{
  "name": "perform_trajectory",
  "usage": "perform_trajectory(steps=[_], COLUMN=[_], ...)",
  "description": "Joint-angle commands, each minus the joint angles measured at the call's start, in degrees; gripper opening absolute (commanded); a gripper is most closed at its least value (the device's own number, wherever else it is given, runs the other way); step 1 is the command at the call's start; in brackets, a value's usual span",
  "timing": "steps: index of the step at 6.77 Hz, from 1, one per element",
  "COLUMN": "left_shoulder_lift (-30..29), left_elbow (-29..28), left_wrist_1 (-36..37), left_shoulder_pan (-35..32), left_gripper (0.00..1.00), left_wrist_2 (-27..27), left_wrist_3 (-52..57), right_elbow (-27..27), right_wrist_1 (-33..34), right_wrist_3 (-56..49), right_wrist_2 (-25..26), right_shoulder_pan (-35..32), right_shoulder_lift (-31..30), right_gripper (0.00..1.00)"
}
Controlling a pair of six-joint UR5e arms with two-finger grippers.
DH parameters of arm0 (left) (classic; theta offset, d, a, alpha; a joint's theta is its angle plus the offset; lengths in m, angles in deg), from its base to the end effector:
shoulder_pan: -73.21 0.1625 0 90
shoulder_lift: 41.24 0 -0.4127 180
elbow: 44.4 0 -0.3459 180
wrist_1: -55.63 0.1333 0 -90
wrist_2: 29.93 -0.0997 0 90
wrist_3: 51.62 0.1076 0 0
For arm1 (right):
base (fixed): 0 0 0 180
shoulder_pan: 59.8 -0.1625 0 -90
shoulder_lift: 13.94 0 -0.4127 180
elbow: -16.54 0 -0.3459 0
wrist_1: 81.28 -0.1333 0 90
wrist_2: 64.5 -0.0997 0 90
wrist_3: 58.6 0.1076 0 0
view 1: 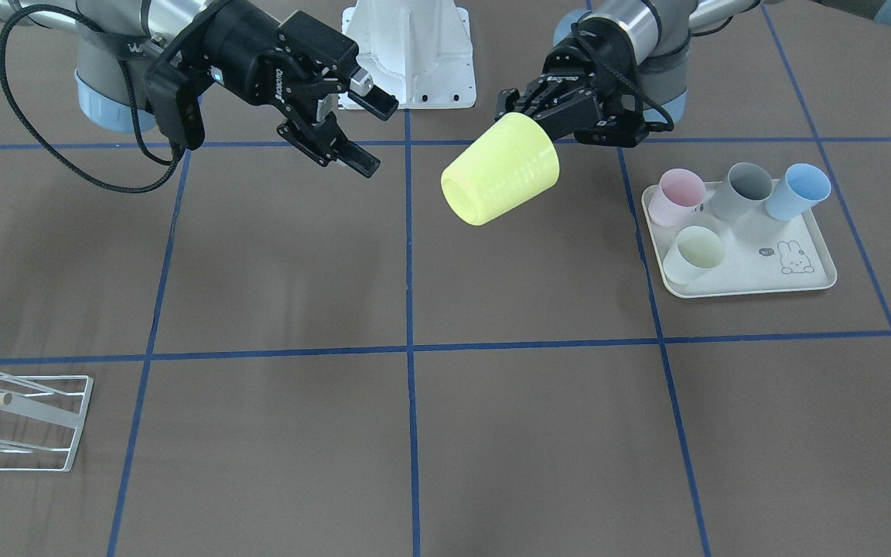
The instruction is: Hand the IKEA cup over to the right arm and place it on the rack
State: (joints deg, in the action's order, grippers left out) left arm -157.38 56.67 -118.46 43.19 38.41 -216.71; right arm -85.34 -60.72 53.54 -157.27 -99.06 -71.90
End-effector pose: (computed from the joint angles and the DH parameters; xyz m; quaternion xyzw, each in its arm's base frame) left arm 0.3385 -0.3954 0.1867 -0.2430 0.8260 -0.4818 0.1627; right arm -0.3272 -0.4328 0.1383 0.1112 -0.8280 0.2630 0.4825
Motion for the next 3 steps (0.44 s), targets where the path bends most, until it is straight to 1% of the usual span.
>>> perform_trajectory(steps=[1, 3], left_shoulder_lift=[-2.2, -3.1], left_elbow=[-0.4, -0.6], left_wrist_1=[0.2, 0.4], left_shoulder_pan=[2.7, 3.6], left_gripper=[0.0, 0.0], left_wrist_2=[-1.1, -1.1], left_wrist_3=[2.4, 2.4], right_elbow=[-0.1, 0.0], right_wrist_1=[0.0, 0.0], right_wrist_3=[0.0, 0.0], right_wrist_2=[0.8, 0.8], right_shoulder_pan=[0.5, 0.5], right_shoulder_lift=[0.1, 0.1], right_gripper=[0.99, 0.99])
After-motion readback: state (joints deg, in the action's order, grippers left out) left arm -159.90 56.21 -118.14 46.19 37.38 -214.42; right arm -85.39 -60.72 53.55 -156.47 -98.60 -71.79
